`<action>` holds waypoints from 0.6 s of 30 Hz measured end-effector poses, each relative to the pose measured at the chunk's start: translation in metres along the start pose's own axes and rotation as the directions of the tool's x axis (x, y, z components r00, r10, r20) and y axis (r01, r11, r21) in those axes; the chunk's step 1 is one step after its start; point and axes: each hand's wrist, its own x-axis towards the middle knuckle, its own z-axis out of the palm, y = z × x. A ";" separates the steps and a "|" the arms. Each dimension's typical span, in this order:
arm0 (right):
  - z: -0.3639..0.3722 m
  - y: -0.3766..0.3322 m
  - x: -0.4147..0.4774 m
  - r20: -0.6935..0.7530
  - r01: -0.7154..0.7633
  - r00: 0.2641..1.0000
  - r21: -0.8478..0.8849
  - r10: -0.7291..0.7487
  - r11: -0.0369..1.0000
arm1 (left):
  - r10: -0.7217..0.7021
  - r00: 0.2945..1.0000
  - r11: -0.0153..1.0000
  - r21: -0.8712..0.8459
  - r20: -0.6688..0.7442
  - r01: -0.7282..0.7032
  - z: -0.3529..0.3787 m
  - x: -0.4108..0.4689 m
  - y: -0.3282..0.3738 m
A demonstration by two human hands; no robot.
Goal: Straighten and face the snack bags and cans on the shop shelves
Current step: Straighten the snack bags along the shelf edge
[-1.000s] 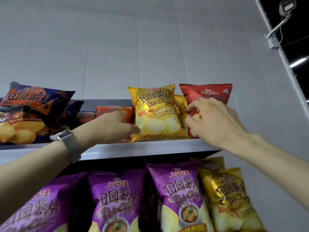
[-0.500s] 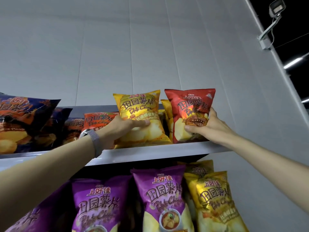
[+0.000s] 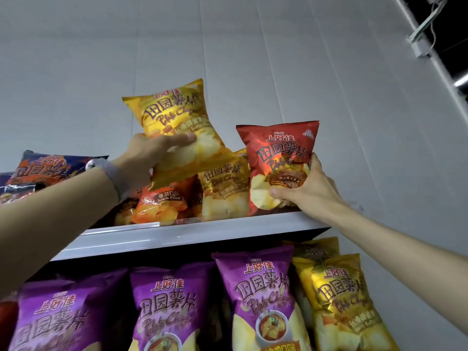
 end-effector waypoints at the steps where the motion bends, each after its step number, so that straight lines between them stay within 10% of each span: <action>1: 0.008 -0.006 -0.003 0.007 0.011 1.000 0.009 -0.011 1.000 | 0.016 0.999 1.000 -0.014 -0.029 -0.016 -0.005 -0.002 0.006; 18: 0.053 -0.055 -0.012 0.328 0.061 0.944 -0.120 -0.019 0.991 | 0.233 0.968 0.971 0.037 0.096 -0.238 0.029 -0.043 0.035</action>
